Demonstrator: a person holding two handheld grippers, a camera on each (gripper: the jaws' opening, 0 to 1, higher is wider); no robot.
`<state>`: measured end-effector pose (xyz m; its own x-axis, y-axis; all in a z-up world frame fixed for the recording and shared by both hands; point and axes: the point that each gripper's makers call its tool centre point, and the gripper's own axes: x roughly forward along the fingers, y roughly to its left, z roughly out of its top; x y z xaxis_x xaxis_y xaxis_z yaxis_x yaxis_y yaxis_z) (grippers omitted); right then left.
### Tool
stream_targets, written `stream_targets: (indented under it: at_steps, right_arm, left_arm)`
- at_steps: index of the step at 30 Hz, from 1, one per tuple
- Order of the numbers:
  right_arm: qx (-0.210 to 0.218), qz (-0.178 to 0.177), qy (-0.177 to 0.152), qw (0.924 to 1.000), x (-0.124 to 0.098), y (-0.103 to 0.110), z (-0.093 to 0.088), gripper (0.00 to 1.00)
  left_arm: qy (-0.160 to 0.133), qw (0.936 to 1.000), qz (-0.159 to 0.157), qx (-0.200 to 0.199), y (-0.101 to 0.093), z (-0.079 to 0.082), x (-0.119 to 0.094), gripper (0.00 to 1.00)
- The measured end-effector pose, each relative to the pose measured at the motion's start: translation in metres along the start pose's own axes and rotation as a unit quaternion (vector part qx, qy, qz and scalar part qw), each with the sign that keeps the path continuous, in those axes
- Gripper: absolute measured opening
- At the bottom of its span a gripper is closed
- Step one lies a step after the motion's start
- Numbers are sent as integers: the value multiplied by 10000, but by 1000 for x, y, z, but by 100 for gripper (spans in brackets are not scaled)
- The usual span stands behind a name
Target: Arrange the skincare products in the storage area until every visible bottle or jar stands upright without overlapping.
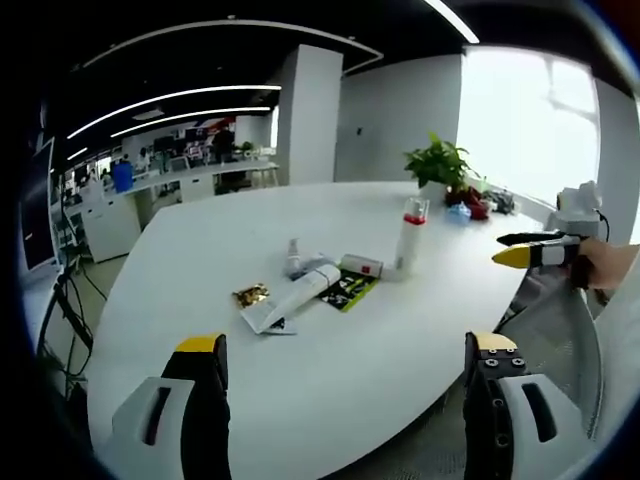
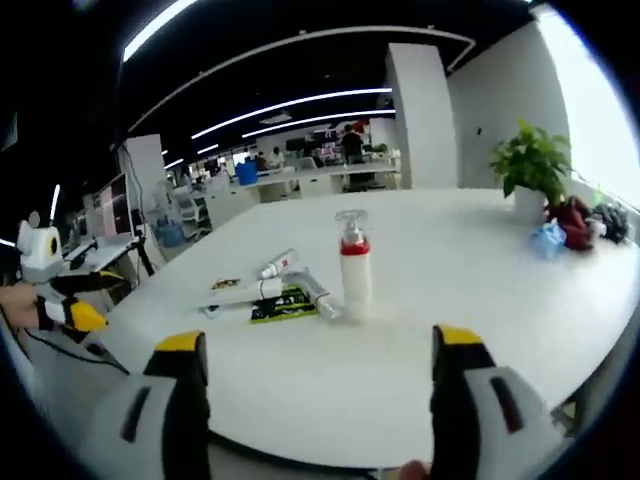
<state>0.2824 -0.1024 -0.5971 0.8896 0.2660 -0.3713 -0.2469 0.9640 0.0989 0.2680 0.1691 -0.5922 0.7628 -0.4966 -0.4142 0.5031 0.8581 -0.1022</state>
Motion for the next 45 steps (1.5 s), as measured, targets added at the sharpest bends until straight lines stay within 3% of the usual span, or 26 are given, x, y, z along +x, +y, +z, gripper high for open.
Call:
stream_targets:
  at_steps: [4, 14, 18, 23, 28, 35, 41, 45]
  right_arm:
    - [-134, 168, 97, 9997, 1, 7, -3, 97]
    - [33, 212, 169, 9996, 2, 3, -6, 100]
    - [-123, 108, 157, 9997, 3, 1, -7, 100]
    - [23, -104, 153, 9998, 2, -11, -8, 100]
    - [-122, -48, 189, 9997, 3, -7, -9, 99]
    - [-60, 109, 224, 9997, 4, -4, -10, 99]
    - [-59, 209, 274, 9994, 5, 0, -12, 100]
    - [-108, 222, 291, 9993, 5, 1, -12, 100]
  left_arm:
    - [41, 10000, 33, -15, -3, -1, 1, 97]
    - [74, 9997, -66, 232, -14, 14, 15, 97]
    - [140, 9988, -204, 425, -22, 23, 30, 97]
    - [153, 9979, -340, 531, -27, 38, 49, 97]
    - [224, 9941, -640, 843, -35, 52, 69, 97]
    - [710, 9779, -1318, 1460, -49, 54, 110, 97]
    - [899, 9666, -1607, 1783, -54, 60, 140, 95]
    - [1176, 9505, -1839, 2210, -56, 56, 159, 92]
